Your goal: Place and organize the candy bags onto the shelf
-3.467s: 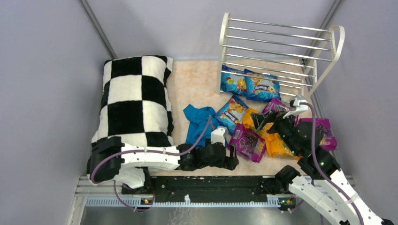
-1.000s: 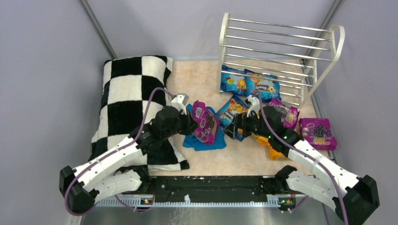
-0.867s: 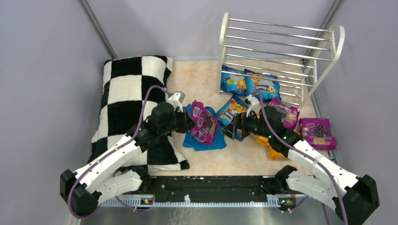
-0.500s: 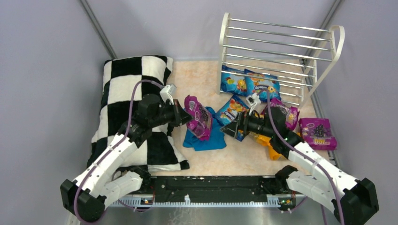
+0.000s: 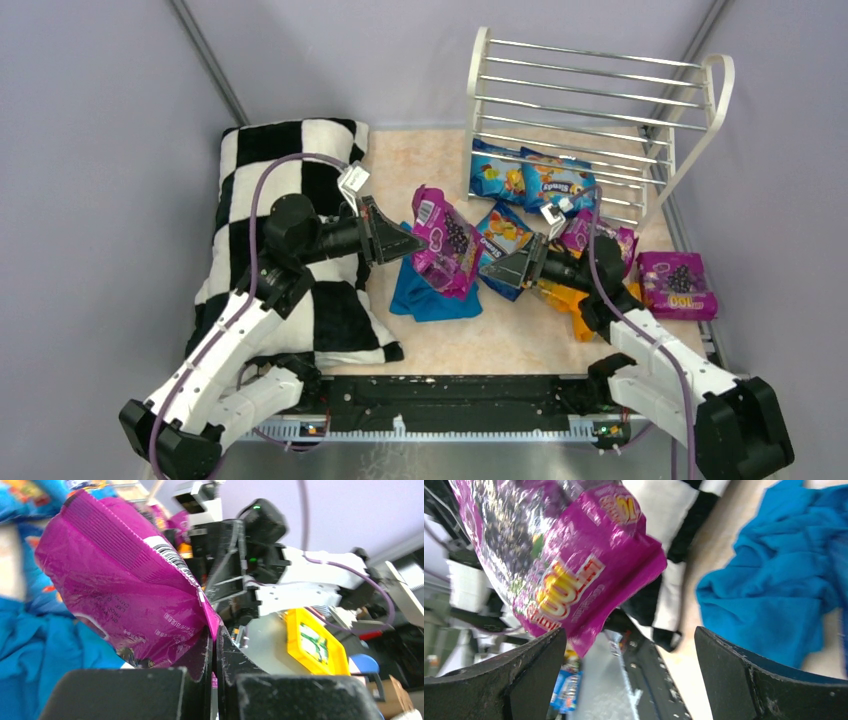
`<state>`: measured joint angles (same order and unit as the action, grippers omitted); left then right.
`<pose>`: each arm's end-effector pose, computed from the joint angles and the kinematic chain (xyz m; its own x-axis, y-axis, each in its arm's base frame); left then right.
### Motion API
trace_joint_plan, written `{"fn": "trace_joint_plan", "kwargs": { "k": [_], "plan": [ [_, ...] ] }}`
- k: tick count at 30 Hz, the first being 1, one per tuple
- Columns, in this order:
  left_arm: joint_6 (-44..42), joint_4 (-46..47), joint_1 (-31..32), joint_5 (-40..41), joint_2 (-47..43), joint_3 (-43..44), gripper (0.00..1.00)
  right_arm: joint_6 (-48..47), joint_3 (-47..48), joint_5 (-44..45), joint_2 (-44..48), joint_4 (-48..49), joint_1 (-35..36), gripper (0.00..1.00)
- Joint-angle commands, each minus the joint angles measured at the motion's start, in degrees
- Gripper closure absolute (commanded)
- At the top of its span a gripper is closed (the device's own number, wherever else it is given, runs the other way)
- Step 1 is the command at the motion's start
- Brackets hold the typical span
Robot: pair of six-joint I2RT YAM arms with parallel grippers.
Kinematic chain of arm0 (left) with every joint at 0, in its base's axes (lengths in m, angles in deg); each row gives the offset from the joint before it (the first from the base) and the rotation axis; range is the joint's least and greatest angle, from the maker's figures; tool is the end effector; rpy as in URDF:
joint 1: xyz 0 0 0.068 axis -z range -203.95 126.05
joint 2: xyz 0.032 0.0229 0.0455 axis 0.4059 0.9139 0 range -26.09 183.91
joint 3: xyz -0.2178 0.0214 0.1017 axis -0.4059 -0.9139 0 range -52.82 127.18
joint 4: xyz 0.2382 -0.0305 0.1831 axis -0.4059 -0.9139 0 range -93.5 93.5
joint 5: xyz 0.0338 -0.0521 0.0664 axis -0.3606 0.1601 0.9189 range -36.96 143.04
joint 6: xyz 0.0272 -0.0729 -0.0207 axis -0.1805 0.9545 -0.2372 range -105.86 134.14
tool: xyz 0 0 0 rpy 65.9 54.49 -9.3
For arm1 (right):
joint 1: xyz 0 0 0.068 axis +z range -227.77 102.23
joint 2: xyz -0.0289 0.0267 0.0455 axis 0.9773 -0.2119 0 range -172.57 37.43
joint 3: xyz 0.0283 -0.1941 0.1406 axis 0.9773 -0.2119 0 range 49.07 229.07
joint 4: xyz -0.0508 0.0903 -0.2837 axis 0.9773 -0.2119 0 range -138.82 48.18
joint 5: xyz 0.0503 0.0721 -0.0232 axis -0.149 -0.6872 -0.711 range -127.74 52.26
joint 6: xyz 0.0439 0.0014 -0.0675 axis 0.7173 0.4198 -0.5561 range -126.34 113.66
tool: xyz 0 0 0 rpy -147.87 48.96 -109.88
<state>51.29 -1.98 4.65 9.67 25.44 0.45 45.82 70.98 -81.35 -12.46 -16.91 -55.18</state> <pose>0.2285 -0.1790 0.3552 -0.6190 -0.1625 -0.7684 0.7224 0.2660 -0.6382 0.2378 0.1510 0.2017 -0.7522 0.3065 -0.5833 -0.5215 0.2641 0.8113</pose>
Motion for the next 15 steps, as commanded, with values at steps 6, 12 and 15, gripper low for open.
{"fn": "trace_joint_plan", "kwargs": {
  "k": [6,12,15],
  "plan": [
    [14.0,37.6,-0.1,-12.9,-0.3,-2.7,1.00,35.3,-5.8,-0.7,-5.5,48.8,2.2,0.01],
    [21.6,49.2,-0.1,-12.7,3.4,-4.6,1.00,45.4,-5.2,7.5,-10.7,59.9,7.2,0.01],
    [25.9,55.7,0.0,-12.1,5.1,-6.2,1.00,44.7,-2.9,9.8,-11.9,57.8,10.2,0.01]
  ]
}}
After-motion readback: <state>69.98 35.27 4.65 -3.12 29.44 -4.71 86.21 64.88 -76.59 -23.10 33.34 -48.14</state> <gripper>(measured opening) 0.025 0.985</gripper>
